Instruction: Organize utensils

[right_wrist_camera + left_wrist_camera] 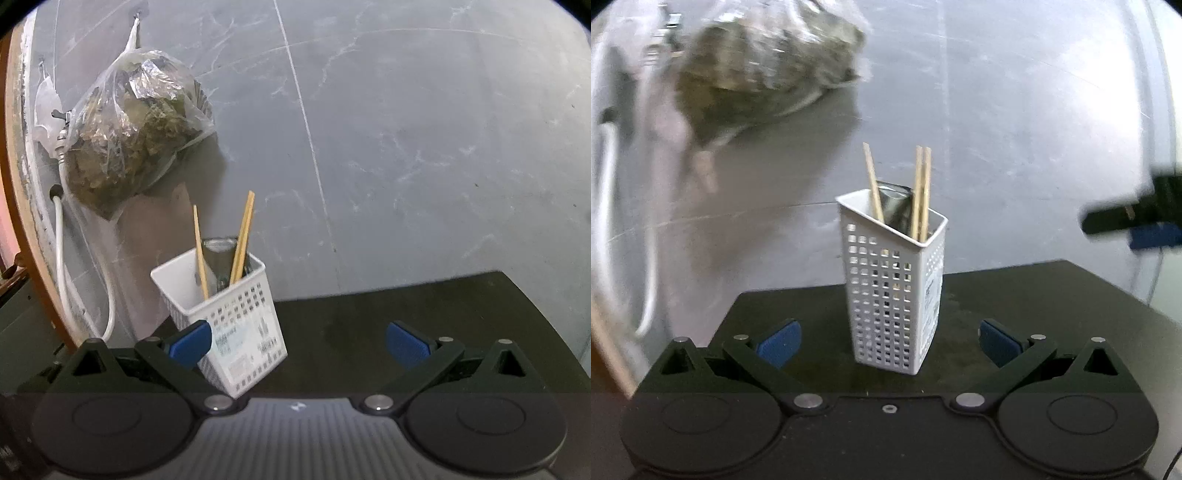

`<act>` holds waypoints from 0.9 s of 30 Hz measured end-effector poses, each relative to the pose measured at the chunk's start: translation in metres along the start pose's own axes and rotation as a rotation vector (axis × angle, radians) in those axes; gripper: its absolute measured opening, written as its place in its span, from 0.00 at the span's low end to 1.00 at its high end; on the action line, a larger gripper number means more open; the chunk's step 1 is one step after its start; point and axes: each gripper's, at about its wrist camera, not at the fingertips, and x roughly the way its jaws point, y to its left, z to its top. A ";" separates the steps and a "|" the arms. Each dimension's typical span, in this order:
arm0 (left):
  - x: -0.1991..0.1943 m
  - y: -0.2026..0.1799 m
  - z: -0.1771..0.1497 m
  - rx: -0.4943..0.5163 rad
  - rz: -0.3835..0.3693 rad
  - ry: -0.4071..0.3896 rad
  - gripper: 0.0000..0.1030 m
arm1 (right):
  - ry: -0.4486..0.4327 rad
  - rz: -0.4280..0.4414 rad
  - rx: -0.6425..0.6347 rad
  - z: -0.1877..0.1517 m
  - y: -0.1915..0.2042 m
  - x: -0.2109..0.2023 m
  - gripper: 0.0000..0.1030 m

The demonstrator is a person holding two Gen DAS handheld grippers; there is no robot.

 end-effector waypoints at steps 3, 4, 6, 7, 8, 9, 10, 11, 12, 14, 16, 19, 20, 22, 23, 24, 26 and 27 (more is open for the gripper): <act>-0.029 -0.007 0.002 -0.078 0.079 0.015 0.99 | 0.050 0.010 0.000 -0.011 -0.010 -0.017 1.00; -0.039 -0.010 0.002 -0.100 0.102 0.021 0.99 | 0.063 0.010 0.003 -0.014 -0.013 -0.022 1.00; -0.059 -0.016 0.000 -0.124 0.142 0.034 0.99 | 0.105 0.012 0.010 -0.022 -0.019 -0.034 1.00; -0.069 -0.019 0.000 -0.125 0.161 0.033 0.99 | 0.119 0.009 0.013 -0.025 -0.020 -0.038 1.00; -0.078 -0.022 -0.001 -0.129 0.178 0.032 0.99 | 0.133 0.011 0.015 -0.029 -0.022 -0.043 1.00; -0.086 -0.024 -0.002 -0.135 0.189 0.034 0.99 | 0.146 0.015 0.016 -0.032 -0.024 -0.048 1.00; -0.093 -0.024 -0.003 -0.141 0.200 0.038 0.99 | 0.157 0.010 0.015 -0.035 -0.024 -0.052 1.00; -0.098 -0.025 -0.002 -0.148 0.209 0.043 0.99 | 0.177 0.001 0.010 -0.038 -0.024 -0.056 1.00; -0.104 -0.025 -0.003 -0.154 0.216 0.050 0.99 | 0.192 -0.002 0.008 -0.041 -0.024 -0.059 1.00; -0.115 -0.027 -0.003 -0.160 0.228 0.062 0.99 | 0.220 -0.004 0.000 -0.045 -0.023 -0.064 1.00; -0.123 -0.028 -0.004 -0.164 0.232 0.069 0.99 | 0.232 -0.009 -0.011 -0.048 -0.021 -0.070 1.00; -0.132 -0.028 -0.005 -0.167 0.241 0.082 0.99 | 0.240 -0.005 -0.018 -0.050 -0.017 -0.077 1.00; -0.133 -0.027 -0.006 -0.167 0.241 0.085 0.99 | 0.238 -0.007 -0.019 -0.050 -0.016 -0.078 1.00; -0.135 -0.026 -0.006 -0.166 0.236 0.087 0.99 | 0.233 -0.009 -0.021 -0.050 -0.013 -0.080 1.00; -0.136 -0.026 -0.006 -0.165 0.238 0.088 0.99 | 0.233 -0.009 -0.021 -0.050 -0.012 -0.080 1.00; -0.136 -0.025 -0.006 -0.164 0.239 0.088 0.99 | 0.235 -0.009 -0.020 -0.051 -0.010 -0.080 1.00; -0.136 -0.024 -0.007 -0.161 0.232 0.087 0.99 | 0.238 -0.010 -0.018 -0.052 -0.008 -0.080 1.00; -0.136 -0.023 -0.007 -0.159 0.231 0.091 0.99 | 0.240 -0.012 -0.015 -0.052 -0.008 -0.079 1.00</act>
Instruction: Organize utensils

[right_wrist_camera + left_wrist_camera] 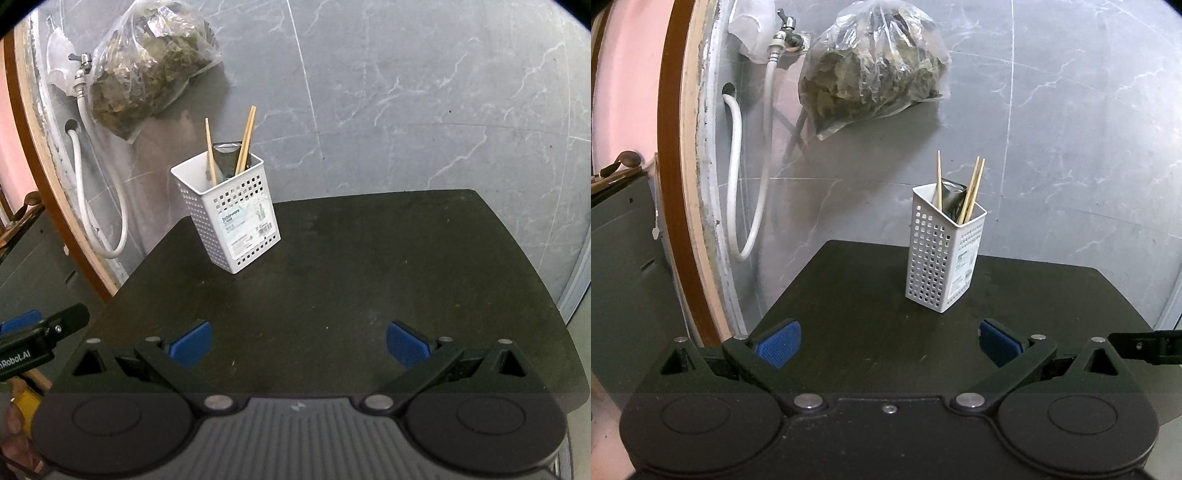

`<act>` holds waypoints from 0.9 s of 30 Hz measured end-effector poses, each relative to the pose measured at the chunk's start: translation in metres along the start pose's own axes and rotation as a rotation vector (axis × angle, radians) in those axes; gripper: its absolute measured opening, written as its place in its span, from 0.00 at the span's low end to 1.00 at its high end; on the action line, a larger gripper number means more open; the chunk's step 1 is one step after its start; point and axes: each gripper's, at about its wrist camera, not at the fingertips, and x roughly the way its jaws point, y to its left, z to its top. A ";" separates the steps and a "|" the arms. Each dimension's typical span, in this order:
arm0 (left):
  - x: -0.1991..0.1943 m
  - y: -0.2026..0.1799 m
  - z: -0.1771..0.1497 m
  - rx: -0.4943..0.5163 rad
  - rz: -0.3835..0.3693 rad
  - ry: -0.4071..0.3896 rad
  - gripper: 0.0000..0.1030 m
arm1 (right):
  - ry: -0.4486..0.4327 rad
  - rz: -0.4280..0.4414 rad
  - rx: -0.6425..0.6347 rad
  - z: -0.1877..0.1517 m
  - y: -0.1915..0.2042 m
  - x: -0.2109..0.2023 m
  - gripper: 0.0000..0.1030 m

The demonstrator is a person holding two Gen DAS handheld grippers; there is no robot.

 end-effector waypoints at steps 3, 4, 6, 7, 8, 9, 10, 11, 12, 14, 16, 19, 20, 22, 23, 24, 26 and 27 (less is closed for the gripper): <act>0.000 0.002 0.001 0.003 -0.009 0.001 0.99 | 0.010 -0.001 0.007 -0.001 0.001 0.002 1.00; 0.001 0.002 0.002 0.005 -0.009 0.000 0.99 | 0.011 -0.003 0.007 -0.002 0.002 0.002 1.00; 0.001 0.001 0.002 0.010 -0.011 0.003 0.99 | 0.011 -0.004 0.008 -0.002 0.002 0.002 1.00; 0.002 0.001 0.002 0.009 -0.012 0.003 0.99 | 0.013 -0.004 0.008 -0.002 0.002 0.002 1.00; 0.002 0.000 0.002 0.010 -0.013 0.004 0.99 | 0.015 -0.004 0.007 -0.002 0.002 0.002 1.00; 0.002 0.000 0.002 0.011 -0.014 0.006 0.99 | 0.017 -0.005 0.008 -0.003 0.002 0.002 1.00; 0.003 0.000 0.002 0.011 -0.016 0.008 0.99 | 0.018 -0.004 0.007 -0.002 0.002 0.003 1.00; 0.003 0.000 0.002 0.011 -0.015 0.008 0.99 | 0.021 -0.004 0.008 -0.002 0.002 0.003 1.00; 0.003 0.000 0.002 0.011 -0.013 0.010 0.99 | 0.022 -0.005 0.008 -0.002 0.002 0.004 1.00; 0.004 0.000 0.003 0.010 -0.013 0.013 0.99 | 0.025 -0.003 0.007 -0.002 0.001 0.005 1.00; 0.005 0.001 0.003 0.008 -0.018 0.014 0.99 | 0.029 -0.003 0.008 -0.001 0.000 0.006 1.00; 0.006 0.001 0.003 0.013 -0.020 0.014 0.99 | 0.030 -0.003 0.010 0.000 0.000 0.007 1.00; 0.006 0.001 0.003 0.014 -0.023 0.014 0.99 | 0.032 -0.003 0.010 0.000 -0.001 0.007 1.00; 0.007 0.001 0.003 0.014 -0.025 0.013 0.99 | 0.033 -0.003 0.012 0.000 -0.001 0.008 1.00; 0.007 0.001 0.003 0.016 -0.026 0.013 0.99 | 0.033 -0.004 0.012 0.000 -0.001 0.008 1.00; 0.008 0.000 0.003 0.017 -0.026 0.013 0.99 | 0.034 -0.004 0.012 0.000 -0.001 0.008 1.00; 0.008 0.000 0.004 0.017 -0.026 0.013 0.99 | 0.034 -0.005 0.013 0.000 -0.001 0.008 1.00; 0.008 0.000 0.004 0.016 -0.027 0.013 0.99 | 0.034 -0.005 0.012 0.000 -0.001 0.009 1.00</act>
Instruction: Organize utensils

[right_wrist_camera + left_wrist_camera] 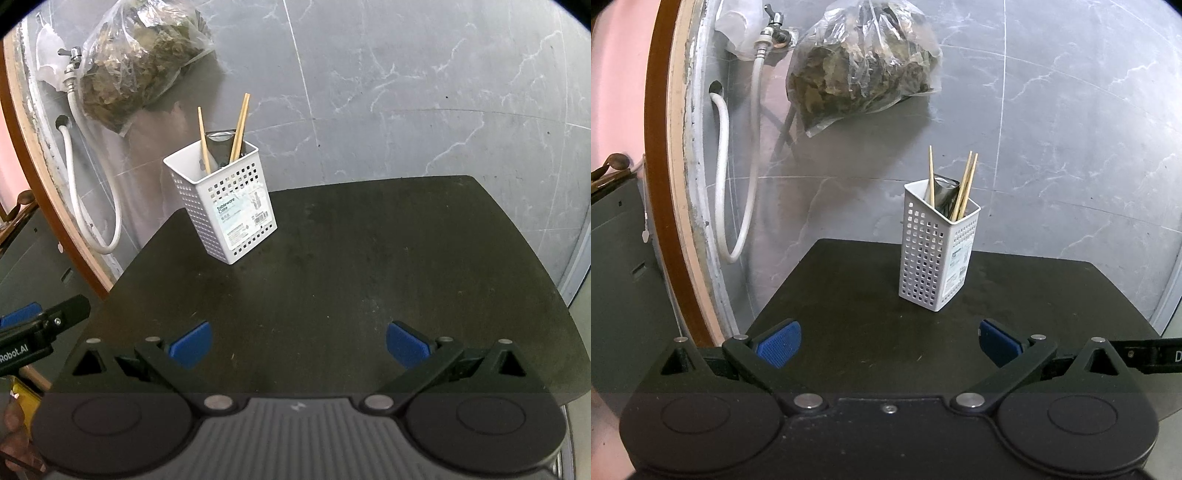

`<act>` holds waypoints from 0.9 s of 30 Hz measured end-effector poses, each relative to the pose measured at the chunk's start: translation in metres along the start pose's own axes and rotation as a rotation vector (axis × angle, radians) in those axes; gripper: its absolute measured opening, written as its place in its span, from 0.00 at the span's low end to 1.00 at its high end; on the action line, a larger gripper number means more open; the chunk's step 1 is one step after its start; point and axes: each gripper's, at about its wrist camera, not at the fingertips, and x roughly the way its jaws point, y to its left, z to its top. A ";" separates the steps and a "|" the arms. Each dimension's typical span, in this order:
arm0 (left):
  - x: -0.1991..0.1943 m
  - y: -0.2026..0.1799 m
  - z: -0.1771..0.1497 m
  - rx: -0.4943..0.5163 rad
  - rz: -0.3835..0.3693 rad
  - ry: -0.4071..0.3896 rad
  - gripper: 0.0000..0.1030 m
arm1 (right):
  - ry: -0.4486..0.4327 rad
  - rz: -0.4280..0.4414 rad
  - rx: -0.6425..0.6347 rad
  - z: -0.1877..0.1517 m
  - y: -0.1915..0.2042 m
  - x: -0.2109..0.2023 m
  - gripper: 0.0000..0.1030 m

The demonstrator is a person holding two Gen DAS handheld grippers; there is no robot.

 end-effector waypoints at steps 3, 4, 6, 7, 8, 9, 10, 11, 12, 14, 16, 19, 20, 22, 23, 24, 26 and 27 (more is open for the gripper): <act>0.000 0.000 -0.001 0.002 0.000 -0.002 0.99 | 0.000 0.001 0.000 0.000 0.000 0.000 1.00; 0.000 0.000 0.000 0.000 0.000 -0.001 0.99 | 0.000 0.001 0.000 0.000 -0.001 0.000 1.00; 0.000 0.000 -0.001 0.001 0.000 -0.002 0.99 | 0.000 0.002 0.000 0.000 0.000 0.000 1.00; 0.000 0.001 0.000 0.001 0.000 -0.001 0.99 | 0.000 0.001 0.000 0.000 0.000 0.000 1.00; 0.000 0.001 0.000 0.000 -0.001 -0.001 0.99 | 0.001 0.001 0.000 0.000 0.000 0.000 1.00; 0.000 0.001 0.000 0.000 -0.001 -0.001 0.99 | 0.001 0.001 0.000 0.000 0.000 0.000 1.00; 0.000 0.001 0.000 -0.001 -0.001 0.000 0.99 | 0.000 0.001 0.001 0.000 0.000 0.000 1.00; 0.000 0.001 0.000 0.000 -0.001 -0.001 0.99 | 0.000 0.001 0.001 0.000 0.000 0.000 1.00; 0.000 0.001 0.000 0.000 -0.001 -0.001 0.99 | 0.000 0.001 0.001 0.000 0.000 0.000 1.00; 0.000 0.002 0.000 -0.001 0.000 -0.001 0.99 | 0.001 0.001 0.001 0.000 -0.001 0.001 1.00; 0.001 0.002 0.000 0.000 -0.002 -0.001 0.99 | 0.002 0.000 0.002 -0.001 0.000 0.001 1.00; 0.001 0.002 0.000 -0.001 -0.001 -0.001 0.99 | 0.002 0.000 0.001 -0.001 0.000 0.001 1.00; 0.000 0.002 -0.001 -0.001 0.000 -0.001 0.99 | 0.002 0.002 0.000 -0.001 -0.001 0.001 1.00; 0.000 0.002 0.000 -0.001 -0.001 -0.001 0.99 | 0.003 0.002 0.000 -0.001 -0.001 0.001 1.00; 0.001 0.002 0.000 -0.001 -0.001 0.000 0.99 | 0.004 0.001 0.001 -0.001 -0.001 0.001 1.00; 0.000 0.001 0.000 -0.001 0.000 -0.001 0.99 | 0.004 0.001 0.001 -0.001 -0.001 0.001 1.00; 0.000 0.001 0.000 -0.001 -0.001 0.000 0.99 | 0.004 0.000 0.002 -0.002 -0.001 0.000 1.00; 0.000 0.002 0.000 -0.001 -0.002 -0.001 0.99 | 0.004 0.000 0.002 -0.002 -0.001 0.000 1.00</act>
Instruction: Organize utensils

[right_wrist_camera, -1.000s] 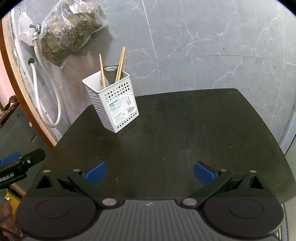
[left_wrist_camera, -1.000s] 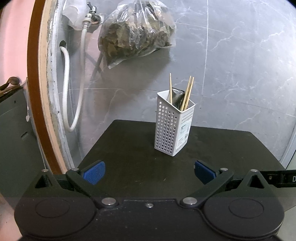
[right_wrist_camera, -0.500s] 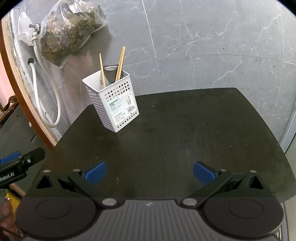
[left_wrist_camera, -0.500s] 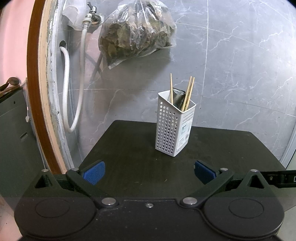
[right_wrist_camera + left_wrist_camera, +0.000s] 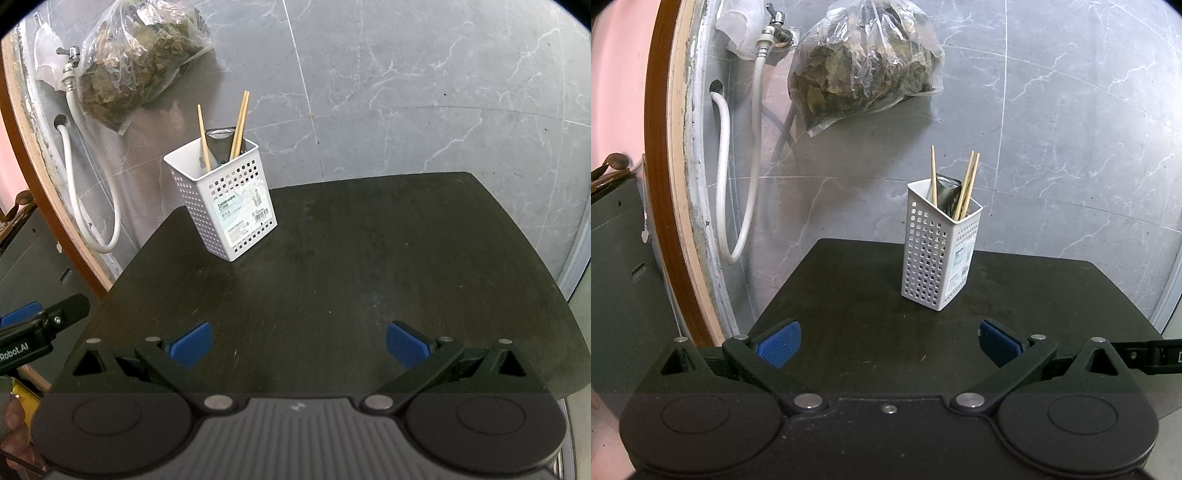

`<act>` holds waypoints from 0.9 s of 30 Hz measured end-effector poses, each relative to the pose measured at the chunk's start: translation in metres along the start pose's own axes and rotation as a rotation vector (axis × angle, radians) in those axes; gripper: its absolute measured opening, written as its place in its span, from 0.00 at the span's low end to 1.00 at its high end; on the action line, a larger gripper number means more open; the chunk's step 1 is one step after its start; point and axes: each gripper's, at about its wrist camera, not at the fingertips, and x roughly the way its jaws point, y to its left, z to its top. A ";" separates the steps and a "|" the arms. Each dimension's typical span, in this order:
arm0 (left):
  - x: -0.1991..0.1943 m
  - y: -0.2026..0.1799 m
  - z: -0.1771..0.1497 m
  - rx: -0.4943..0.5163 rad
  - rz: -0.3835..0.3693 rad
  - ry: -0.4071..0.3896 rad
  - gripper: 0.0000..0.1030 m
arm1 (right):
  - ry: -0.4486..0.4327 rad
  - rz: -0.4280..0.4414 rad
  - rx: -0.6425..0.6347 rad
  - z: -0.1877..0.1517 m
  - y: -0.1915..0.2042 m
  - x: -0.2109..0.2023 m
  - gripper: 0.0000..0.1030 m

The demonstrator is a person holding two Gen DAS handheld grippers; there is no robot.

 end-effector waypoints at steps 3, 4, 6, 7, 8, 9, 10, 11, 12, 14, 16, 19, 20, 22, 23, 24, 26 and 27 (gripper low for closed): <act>0.000 0.001 0.000 0.000 -0.001 0.000 0.99 | 0.000 -0.002 0.002 -0.001 0.001 0.000 1.00; 0.000 0.001 0.000 -0.001 -0.001 0.000 0.99 | 0.000 -0.002 0.002 -0.001 0.000 0.000 1.00; 0.000 0.000 0.000 0.000 0.000 0.001 0.99 | -0.001 -0.004 0.003 -0.002 0.001 -0.001 1.00; 0.000 0.000 0.000 -0.001 0.000 0.001 0.99 | 0.000 -0.003 0.003 -0.002 0.001 -0.001 1.00; 0.000 0.000 0.000 -0.001 0.000 0.001 0.99 | 0.001 -0.003 0.003 -0.002 0.000 -0.001 1.00; 0.000 0.000 0.000 -0.001 0.000 0.001 0.99 | 0.002 -0.003 0.004 -0.002 0.001 -0.001 1.00; 0.000 0.001 0.000 -0.001 0.001 0.000 0.99 | 0.002 -0.004 0.002 -0.001 0.000 0.000 1.00; 0.000 0.001 0.000 -0.001 -0.002 0.001 0.99 | 0.002 -0.003 0.002 -0.001 0.000 0.000 1.00; 0.000 0.001 0.000 -0.002 -0.002 0.001 0.99 | 0.003 -0.002 0.002 -0.001 0.000 0.000 1.00; 0.001 0.001 0.000 -0.001 -0.002 0.000 0.99 | 0.002 -0.002 0.002 -0.001 0.000 0.000 1.00; 0.000 0.001 0.000 -0.002 -0.002 0.001 0.99 | 0.003 -0.002 0.002 -0.001 0.000 0.000 1.00; 0.001 0.001 0.000 -0.002 -0.005 0.003 0.99 | 0.003 -0.003 0.002 0.000 0.000 0.000 1.00; 0.002 0.001 0.000 -0.002 -0.007 0.004 0.99 | 0.004 -0.003 0.002 -0.001 0.000 0.000 1.00; 0.003 0.002 0.000 -0.001 -0.011 0.005 0.99 | 0.005 -0.006 0.004 -0.001 0.001 0.001 1.00; 0.004 0.003 0.000 0.000 -0.012 0.006 0.99 | 0.005 -0.006 0.003 -0.001 0.001 0.001 1.00; 0.006 0.003 0.001 0.000 -0.014 0.007 0.99 | 0.007 -0.007 0.003 -0.001 0.001 0.001 1.00; 0.008 0.004 0.001 0.002 -0.018 0.007 0.99 | 0.008 -0.010 0.005 -0.001 0.002 0.003 1.00; 0.008 0.005 0.001 0.002 -0.020 0.008 0.99 | 0.009 -0.011 0.005 -0.001 0.003 0.003 1.00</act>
